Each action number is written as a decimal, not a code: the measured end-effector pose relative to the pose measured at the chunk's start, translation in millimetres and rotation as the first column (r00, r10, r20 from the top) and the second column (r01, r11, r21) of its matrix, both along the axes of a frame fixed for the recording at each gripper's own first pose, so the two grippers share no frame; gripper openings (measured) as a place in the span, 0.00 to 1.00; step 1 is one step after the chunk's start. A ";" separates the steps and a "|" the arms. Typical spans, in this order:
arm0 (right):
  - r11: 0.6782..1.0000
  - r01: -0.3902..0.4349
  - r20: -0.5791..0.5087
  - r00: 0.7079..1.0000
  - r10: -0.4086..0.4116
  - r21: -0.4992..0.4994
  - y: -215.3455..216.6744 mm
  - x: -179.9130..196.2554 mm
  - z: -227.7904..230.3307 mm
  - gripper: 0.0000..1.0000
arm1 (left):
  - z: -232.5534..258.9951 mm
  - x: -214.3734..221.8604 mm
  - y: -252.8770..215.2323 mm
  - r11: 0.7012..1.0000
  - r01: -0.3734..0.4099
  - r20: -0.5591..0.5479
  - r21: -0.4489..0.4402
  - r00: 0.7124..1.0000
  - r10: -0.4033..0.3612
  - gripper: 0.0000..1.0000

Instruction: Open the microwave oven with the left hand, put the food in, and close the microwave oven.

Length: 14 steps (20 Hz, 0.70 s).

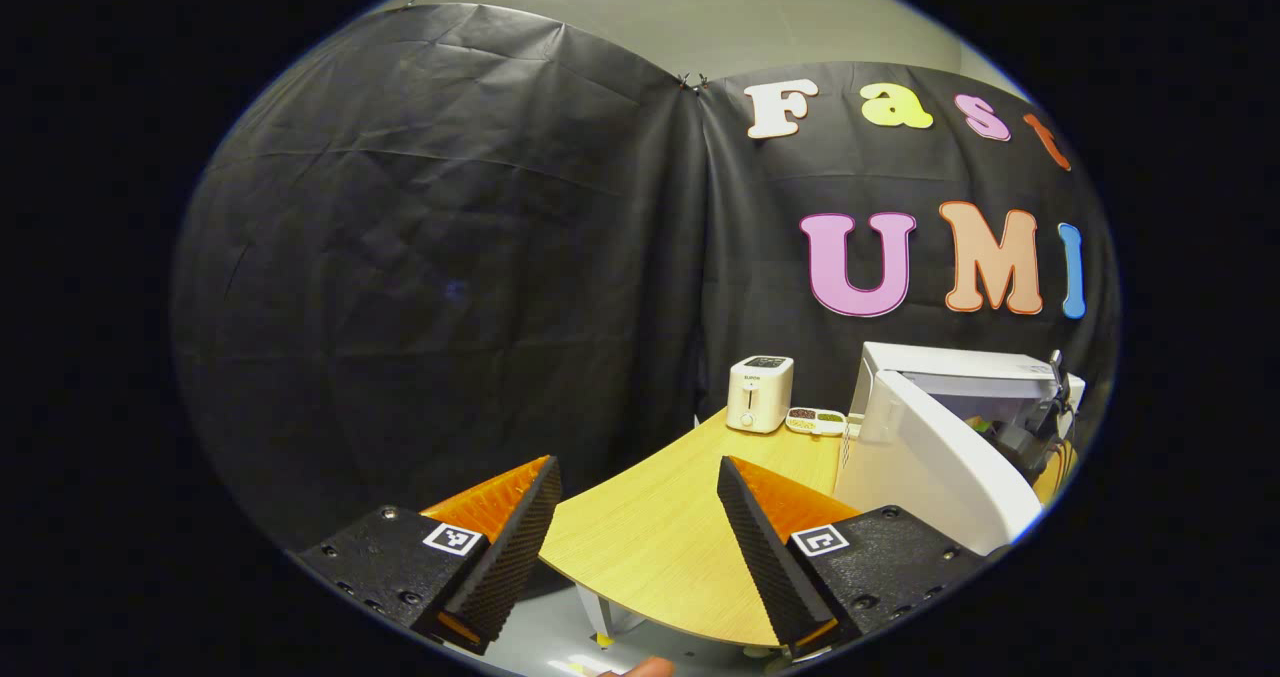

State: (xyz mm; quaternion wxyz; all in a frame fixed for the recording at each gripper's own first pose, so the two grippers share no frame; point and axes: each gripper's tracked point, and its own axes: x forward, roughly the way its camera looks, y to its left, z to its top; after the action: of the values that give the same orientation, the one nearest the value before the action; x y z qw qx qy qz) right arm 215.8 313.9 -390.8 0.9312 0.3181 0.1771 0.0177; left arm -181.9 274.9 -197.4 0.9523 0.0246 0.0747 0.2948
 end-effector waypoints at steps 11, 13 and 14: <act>0.956 0.088 0.021 0.996 -0.086 -0.278 -41.6 2.5 -14.2 0.82 | -7.7 4.5 -12.2 0.999 0.045 -0.011 0.000 0.999 -0.045 0.94; 0.938 0.108 0.050 0.994 -0.096 -0.329 -51.8 1.5 -9.2 0.92 | -10.6 6.4 -14.8 0.999 0.053 -0.013 -0.001 0.999 -0.053 0.96; 0.930 0.115 0.061 0.993 -0.100 -0.349 -55.0 -0.7 -7.4 0.91 | -12.6 6.3 -14.5 0.998 0.055 -0.016 -0.001 0.998 -0.055 0.96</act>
State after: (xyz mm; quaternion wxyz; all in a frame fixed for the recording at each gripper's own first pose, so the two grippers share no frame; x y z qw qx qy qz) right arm 215.2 259.0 -398.2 0.9761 0.1551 0.1402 -0.0588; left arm -175.6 260.4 -210.0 0.9594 0.0287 0.0815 0.2684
